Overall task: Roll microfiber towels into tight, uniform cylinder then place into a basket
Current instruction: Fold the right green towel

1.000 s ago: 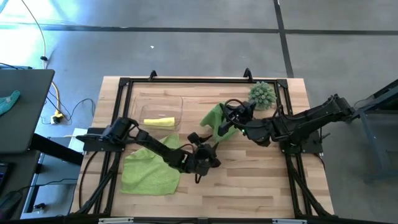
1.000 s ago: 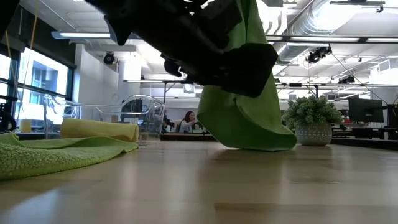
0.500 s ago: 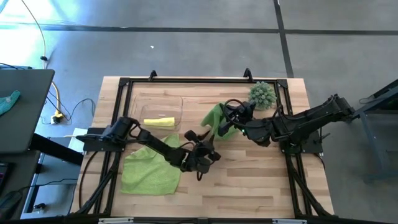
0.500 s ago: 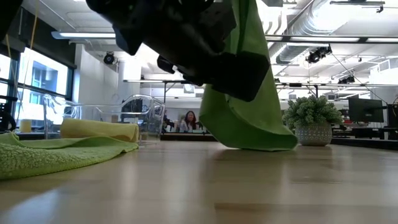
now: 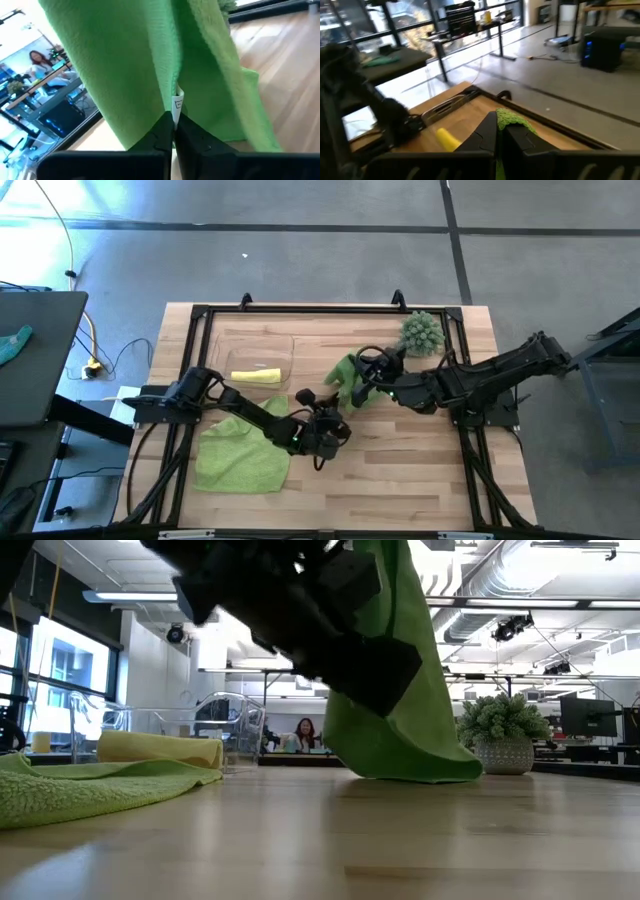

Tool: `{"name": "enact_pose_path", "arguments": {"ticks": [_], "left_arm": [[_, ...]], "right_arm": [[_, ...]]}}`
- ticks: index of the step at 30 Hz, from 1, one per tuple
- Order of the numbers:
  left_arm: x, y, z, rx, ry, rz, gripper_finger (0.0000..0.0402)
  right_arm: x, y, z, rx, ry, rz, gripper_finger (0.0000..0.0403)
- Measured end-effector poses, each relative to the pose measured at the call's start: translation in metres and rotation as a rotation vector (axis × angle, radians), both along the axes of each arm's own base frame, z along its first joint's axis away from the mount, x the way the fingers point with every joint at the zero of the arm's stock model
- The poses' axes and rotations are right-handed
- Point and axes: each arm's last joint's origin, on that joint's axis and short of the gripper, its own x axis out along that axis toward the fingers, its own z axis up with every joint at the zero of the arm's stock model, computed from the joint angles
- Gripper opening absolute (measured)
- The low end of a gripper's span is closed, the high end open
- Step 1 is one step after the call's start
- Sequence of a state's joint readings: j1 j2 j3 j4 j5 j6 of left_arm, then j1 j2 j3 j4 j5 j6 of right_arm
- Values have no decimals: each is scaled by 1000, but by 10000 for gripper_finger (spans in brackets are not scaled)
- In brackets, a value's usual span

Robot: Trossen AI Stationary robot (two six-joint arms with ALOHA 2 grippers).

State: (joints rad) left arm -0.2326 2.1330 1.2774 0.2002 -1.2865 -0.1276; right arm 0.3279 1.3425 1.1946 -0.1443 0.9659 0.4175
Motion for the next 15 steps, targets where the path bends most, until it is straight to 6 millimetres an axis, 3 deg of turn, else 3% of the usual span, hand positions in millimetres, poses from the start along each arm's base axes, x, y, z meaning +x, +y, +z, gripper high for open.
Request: {"name": "enact_pose_path", "arguments": {"ticks": [4,9,15], "left_arm": [[-6,-9,12,-19,35,-58,1],[-21,-25,36,-61,77,-140,1],[-38,-29,56,-361,181,-365,0]], "right_arm": [[-10,2,-2,43,49,64,0],[-37,-1,-3,174,105,65,0],[-63,7,-24,342,263,25,0]]}}
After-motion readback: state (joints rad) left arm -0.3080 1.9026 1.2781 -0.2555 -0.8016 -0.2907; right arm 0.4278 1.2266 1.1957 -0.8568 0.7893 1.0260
